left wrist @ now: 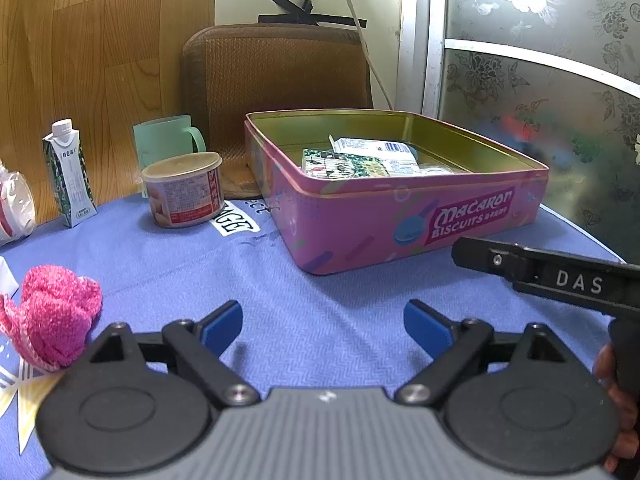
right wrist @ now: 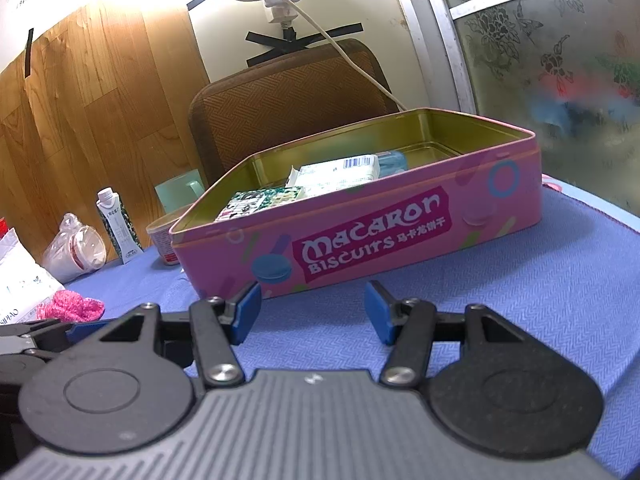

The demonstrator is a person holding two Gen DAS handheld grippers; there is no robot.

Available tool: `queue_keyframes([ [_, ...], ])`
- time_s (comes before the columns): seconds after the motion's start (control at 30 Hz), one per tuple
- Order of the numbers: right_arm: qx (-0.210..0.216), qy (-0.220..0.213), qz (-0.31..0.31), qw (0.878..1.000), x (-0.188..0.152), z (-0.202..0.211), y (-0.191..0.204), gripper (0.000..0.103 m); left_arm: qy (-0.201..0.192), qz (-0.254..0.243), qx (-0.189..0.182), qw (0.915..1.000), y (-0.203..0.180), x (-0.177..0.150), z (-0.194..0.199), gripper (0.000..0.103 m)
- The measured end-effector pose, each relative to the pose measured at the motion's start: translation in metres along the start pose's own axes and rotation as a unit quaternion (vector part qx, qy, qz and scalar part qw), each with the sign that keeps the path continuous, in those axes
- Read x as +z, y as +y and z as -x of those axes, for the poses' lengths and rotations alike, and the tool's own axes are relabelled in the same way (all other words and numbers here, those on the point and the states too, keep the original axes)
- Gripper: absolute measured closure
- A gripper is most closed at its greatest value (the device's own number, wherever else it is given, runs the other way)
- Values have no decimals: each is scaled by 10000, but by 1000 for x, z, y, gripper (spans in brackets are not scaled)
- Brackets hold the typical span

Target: Organize soft objects

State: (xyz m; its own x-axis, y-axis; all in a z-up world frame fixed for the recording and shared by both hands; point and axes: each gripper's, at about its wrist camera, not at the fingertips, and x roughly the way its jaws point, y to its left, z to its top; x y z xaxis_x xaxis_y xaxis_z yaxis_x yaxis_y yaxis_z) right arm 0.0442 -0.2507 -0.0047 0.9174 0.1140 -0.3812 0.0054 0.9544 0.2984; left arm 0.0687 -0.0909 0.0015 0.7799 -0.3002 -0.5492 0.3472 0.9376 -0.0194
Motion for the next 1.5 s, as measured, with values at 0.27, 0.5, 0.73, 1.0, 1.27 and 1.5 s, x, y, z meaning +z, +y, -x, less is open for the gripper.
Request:
queue_keyframes([
  [0.27, -27, 18, 68, 10000, 1, -1, 1, 43, -77, 3, 14, 10000, -1, 0, 3, 11],
  [0.5, -77, 24, 213, 9997, 0, -2, 4, 43, -146, -6, 11, 9999, 0, -2, 6, 10],
  [0.73, -103, 29, 319, 9994, 1, -3, 5, 43, -102, 106, 24, 9999, 5, -4, 9, 10],
  [1.0, 609, 322, 671, 9954, 1, -2, 26, 43, -464, 332, 258, 9980, 48, -28, 60, 10],
  [1.27, 1820, 668, 1889, 9627, 3, -28, 127, 28, -1160, 2034, 1237, 9643, 150, -55, 110, 12],
  [1.5, 2411, 1341, 2143, 9370, -3, -89, 199, 30, -1564, 2313, 1497, 9485, 156, -59, 117, 12],
])
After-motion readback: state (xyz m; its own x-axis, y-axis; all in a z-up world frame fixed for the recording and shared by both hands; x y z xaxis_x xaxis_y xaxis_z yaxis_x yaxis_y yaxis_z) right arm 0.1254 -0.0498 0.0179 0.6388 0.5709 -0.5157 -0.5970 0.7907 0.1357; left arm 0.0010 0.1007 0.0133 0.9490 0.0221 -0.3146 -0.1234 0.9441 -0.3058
